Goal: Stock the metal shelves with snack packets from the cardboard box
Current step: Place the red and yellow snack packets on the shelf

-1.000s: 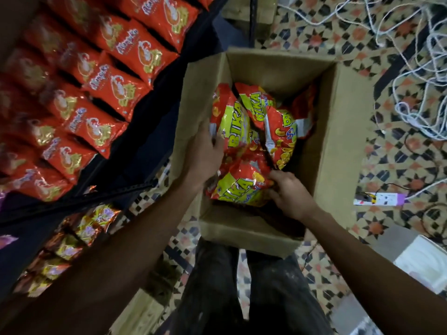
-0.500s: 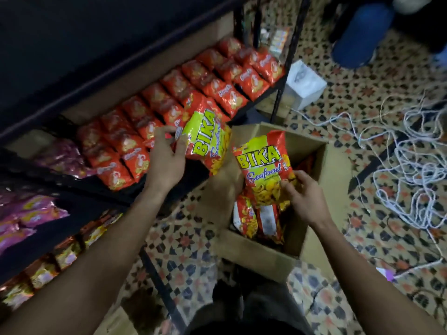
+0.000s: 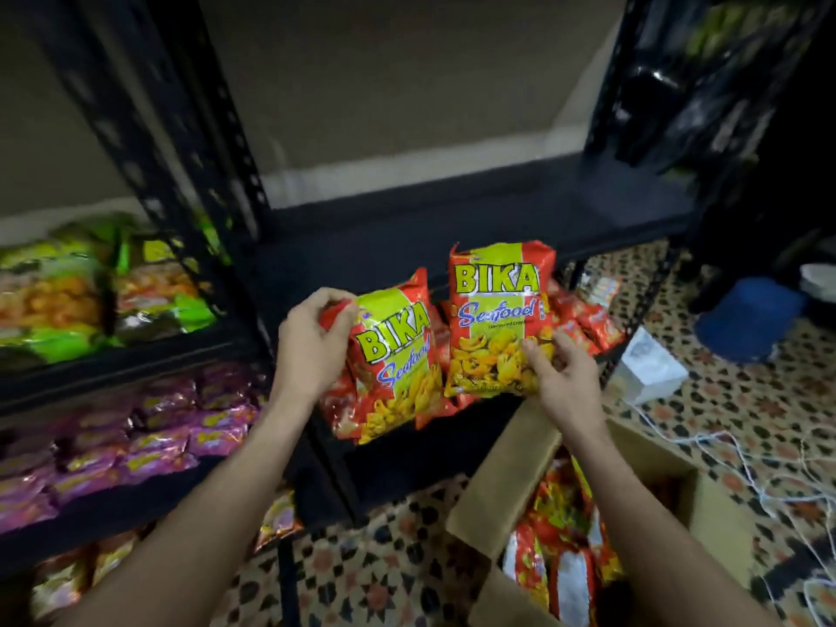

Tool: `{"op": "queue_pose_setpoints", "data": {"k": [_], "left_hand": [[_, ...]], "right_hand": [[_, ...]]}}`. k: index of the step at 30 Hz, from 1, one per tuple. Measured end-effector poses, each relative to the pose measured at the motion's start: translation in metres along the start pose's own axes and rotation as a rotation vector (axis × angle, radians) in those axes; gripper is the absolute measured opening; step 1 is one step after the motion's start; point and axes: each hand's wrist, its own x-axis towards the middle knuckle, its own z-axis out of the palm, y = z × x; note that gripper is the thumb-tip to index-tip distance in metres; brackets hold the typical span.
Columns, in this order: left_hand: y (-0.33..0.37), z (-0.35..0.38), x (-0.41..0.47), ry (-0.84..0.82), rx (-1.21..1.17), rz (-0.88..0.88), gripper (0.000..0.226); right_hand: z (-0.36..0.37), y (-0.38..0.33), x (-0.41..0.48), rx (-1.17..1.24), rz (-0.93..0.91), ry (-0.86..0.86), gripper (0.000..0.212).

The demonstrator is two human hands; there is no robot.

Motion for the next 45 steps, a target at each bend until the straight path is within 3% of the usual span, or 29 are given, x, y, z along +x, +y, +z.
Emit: {"op": "queue_pose_setpoints", "data": {"k": [2, 5, 10, 21, 26, 30, 35, 41, 43, 45], "left_hand": [[0.010, -0.012, 0.015, 0.077, -0.005, 0.009, 0.004], [0.020, -0.025, 0.042, 0.197, -0.005, -0.002, 0.006], [0.024, -0.031, 0.088, 0.296, -0.051, -0.038, 0.010], [0.013, -0.009, 0.151, 0.524, -0.097, -0.185, 0.020], [0.019, 0.017, 0.168, 0.660, -0.228, -0.124, 0.030], [0.006, 0.022, 0.195, 0.645, -0.228, -0.178, 0.041], [-0.021, 0.019, 0.227, 0.608, -0.155, -0.307, 0.036], [-0.033, 0.021, 0.258, 0.416, 0.097, -0.604, 0.067], [-0.031, 0.017, 0.265, 0.371, 0.177, -0.569, 0.071], [-0.023, 0.014, 0.259, 0.312, 0.228, -0.382, 0.062]], "right_hand": [[0.015, -0.021, 0.021, -0.003, -0.061, -0.021, 0.013], [0.034, -0.039, 0.054, 0.020, -0.117, -0.057, 0.025], [0.064, -0.055, 0.098, 0.111, -0.168, -0.115, 0.017], [0.097, -0.057, 0.177, 0.236, -0.089, -0.187, 0.018], [0.103, -0.054, 0.200, 0.259, -0.038, -0.209, 0.020], [0.112, -0.050, 0.218, 0.279, 0.000, -0.197, 0.022], [0.122, -0.044, 0.230, 0.308, 0.048, -0.178, 0.025], [0.129, -0.039, 0.243, 0.246, 0.074, -0.152, 0.022], [0.130, -0.037, 0.247, 0.223, 0.075, -0.145, 0.023], [0.132, -0.036, 0.253, 0.208, 0.073, -0.144, 0.024]]}}
